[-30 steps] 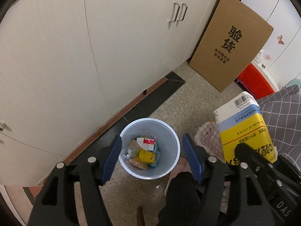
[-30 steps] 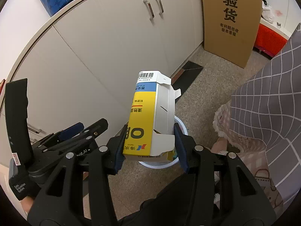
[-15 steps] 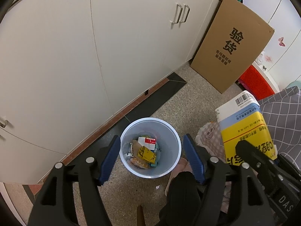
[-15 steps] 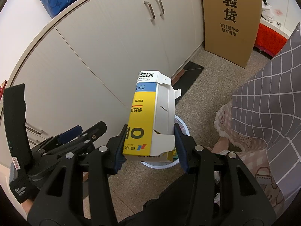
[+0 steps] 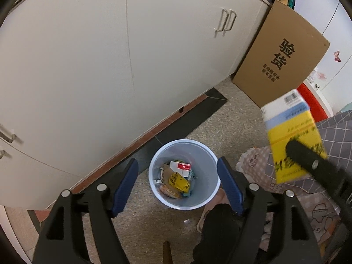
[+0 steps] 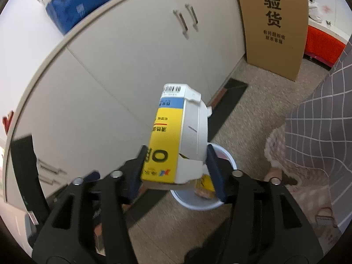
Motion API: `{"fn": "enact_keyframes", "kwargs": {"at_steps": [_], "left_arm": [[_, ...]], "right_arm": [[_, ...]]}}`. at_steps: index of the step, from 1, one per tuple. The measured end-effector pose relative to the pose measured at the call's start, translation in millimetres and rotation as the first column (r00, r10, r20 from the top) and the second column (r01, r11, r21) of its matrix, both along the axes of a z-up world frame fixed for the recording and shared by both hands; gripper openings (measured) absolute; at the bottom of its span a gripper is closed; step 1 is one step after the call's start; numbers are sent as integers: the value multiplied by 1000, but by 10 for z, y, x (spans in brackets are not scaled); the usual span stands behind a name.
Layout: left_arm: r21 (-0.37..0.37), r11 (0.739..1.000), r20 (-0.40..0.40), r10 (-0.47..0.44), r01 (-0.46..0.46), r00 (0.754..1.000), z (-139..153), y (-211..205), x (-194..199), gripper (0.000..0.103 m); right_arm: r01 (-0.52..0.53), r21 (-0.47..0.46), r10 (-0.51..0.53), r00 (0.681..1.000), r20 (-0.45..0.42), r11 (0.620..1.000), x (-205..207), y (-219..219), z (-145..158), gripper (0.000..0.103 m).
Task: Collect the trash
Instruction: 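Move both tools back to the blue-white carton on the table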
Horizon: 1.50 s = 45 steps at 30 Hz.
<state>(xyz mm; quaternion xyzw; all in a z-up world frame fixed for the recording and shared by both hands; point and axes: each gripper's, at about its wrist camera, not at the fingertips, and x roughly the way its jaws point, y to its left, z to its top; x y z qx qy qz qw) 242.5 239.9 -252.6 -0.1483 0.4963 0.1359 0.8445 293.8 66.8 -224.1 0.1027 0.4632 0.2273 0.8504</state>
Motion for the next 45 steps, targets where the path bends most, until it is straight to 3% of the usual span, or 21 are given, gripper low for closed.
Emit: {"fn": "enact_keyframes", "kwargs": {"at_steps": [6,12,18,24,31,35,40,45], "left_arm": [[15,1000,-17,10,-10,1000,-37,62,-21,74],[20,1000,-6,-1,1,1000,47,-26,-26,74],[31,999,50,-43,41,998,354,-286,-96,74],[52,991,146,-127,121,981,868,-762,-106,77],[86,960,245,-280,266,928,1473,-1717,-34,79],[82,931,277,-363,355,890,1688,-2351,52,79],[90,883,280,-465,460,840,1758,-3263,202,79],[45,819,253,-564,573,786,1683,-4254,357,79]], "right_arm": [[19,-32,-18,1000,19,999,-31,-84,-8,78],[67,-55,-65,997,46,996,-97,-338,185,79],[83,-35,-78,990,122,996,-278,-679,603,79],[154,4,-151,964,221,988,-508,-1321,1106,81],[304,37,-302,908,290,952,-713,-2424,1460,83],[427,40,-417,855,309,904,-835,-3231,1543,83],[557,51,-543,781,308,829,-1005,-4125,1528,83],[662,58,-651,712,263,747,-1137,-5062,1426,83]]}}
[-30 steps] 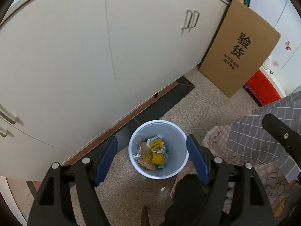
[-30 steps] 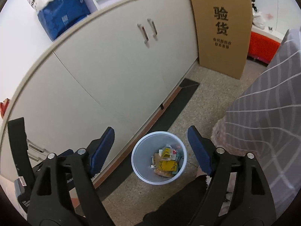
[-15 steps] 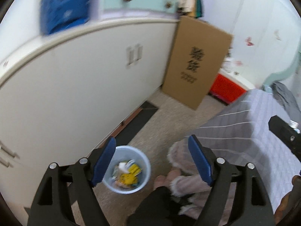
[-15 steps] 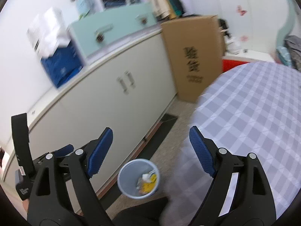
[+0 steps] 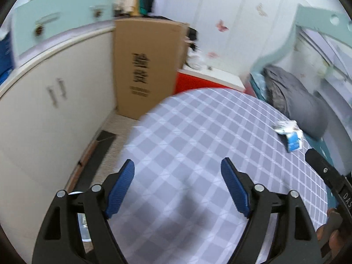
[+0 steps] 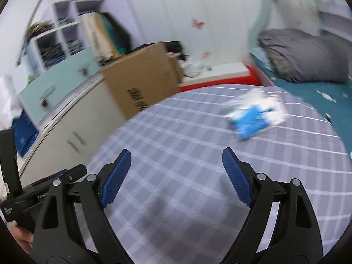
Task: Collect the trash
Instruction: 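Move both tools back to the blue-white carton on the table, then grasp the blue-white carton pieces with both tools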
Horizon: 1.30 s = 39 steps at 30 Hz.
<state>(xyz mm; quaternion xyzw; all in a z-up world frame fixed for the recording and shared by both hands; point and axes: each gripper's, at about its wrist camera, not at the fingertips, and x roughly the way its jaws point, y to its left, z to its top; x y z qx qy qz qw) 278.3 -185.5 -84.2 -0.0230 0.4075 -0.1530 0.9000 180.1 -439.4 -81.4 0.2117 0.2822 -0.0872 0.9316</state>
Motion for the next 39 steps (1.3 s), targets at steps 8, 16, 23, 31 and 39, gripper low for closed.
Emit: {"fn": "enact_keyframes", "kwargs": {"at_steps": [8,16,23,31,39], "left_arm": [[-119,983,-82,-148,138,986,-224,-1258,162,79],[-202,963,-131,-205,176,970,-446,-2188,437,79],[-215,956,-137,-233,201,963,-578,-2526,607,78],[-273,914,-119,-342,300,932,-625,-2696,588,32],[-244,926,-28,-305,289,952,-352,-2442,493,22]], "right_arm": [[121,66,-119,992,-41,990,37,-1076,-296,84],[101,209,-92,994,-51,973,431,-1665,-495,84],[82,234,-68,995,-67,969,674,-1827,-602,84],[10,228,7,997,-74,974,757,-1708,-621,65],[-61,172,73,995,-65,983,674,-1296,-515,45]]}}
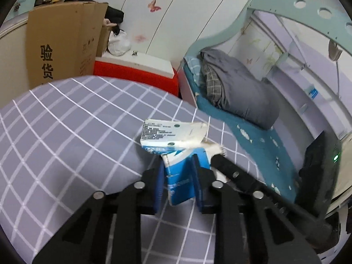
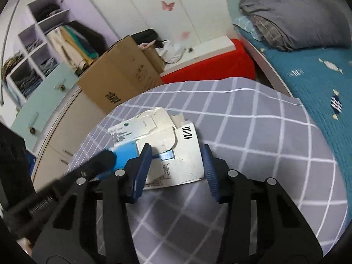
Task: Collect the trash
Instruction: 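Grasp the blue-white carton pieces with both tools, then carry the blue-white carton pieces to the wastebasket and open both tools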
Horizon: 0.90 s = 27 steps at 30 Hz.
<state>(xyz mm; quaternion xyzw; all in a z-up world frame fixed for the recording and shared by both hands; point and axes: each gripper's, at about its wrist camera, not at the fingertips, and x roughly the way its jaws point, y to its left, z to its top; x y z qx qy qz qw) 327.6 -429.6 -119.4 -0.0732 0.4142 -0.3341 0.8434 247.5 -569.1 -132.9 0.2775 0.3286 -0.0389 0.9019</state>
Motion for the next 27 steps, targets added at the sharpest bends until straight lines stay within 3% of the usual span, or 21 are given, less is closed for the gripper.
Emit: {"fn": "enact_keyframes", "kwargs": {"at_steps": [5,16,27], "left_arm": [[17,999,60,30,-31,998,190,391,-64,22],[-51,989,108,145,-140,984,602,1742,-295,22],[-117,958,145,277,-261,950,813,3325,-526,22]], "right_arm": [[-49,-3,49,998,36,999,-7,403,136,45],[-176,-53,180,980,86,983,49,1559,600,45],[-358,-96,366,926,94,929,227,3072,831,45]]}}
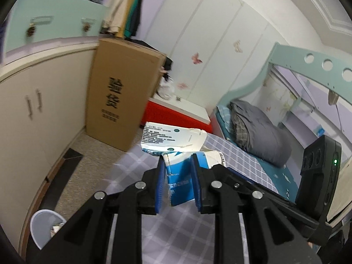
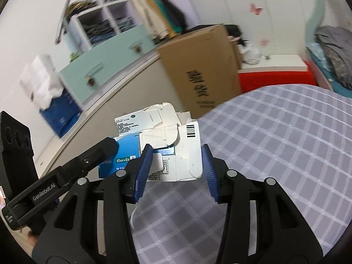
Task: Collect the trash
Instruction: 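Carry the blue-white carton pieces to the wastebasket and open both tools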
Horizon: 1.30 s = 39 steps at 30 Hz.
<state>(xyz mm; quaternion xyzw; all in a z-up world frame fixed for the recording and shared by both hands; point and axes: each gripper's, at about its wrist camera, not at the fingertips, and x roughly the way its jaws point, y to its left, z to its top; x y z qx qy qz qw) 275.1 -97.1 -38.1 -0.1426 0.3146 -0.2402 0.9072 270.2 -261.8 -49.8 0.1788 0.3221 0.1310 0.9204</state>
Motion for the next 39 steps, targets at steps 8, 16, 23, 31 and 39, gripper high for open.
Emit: {"fn": "enact_keyframes", "kwargs": {"at_steps": [8,16,23,31,39], "left_arm": [[-25,994,-8,110,-110,994,-122,1186,-172,22],[-18,974,-57,223,-225,973,-594,2153,-305,22],[-12,958,-147,283,-288,948,-1125,2714,-331,22],[-6,944,-255,316,-329,914,-1757,3195,-350,22],[9,937,-359,328,-348,874,-2324,3446,-289,22]], "right_arm": [[-155,-32,154,988,-24,987,170,1133,-138,45],[-270,-68,262,958,-113,960,313,2097,-608,45],[-335,-71,316,927,-202,939,397,2608,-1126,45],[-389,-82,350,888,-298,917,455,3030,-1711,45],[-416,-95,354,856,-376,905,556,3294,-2218,45]]}}
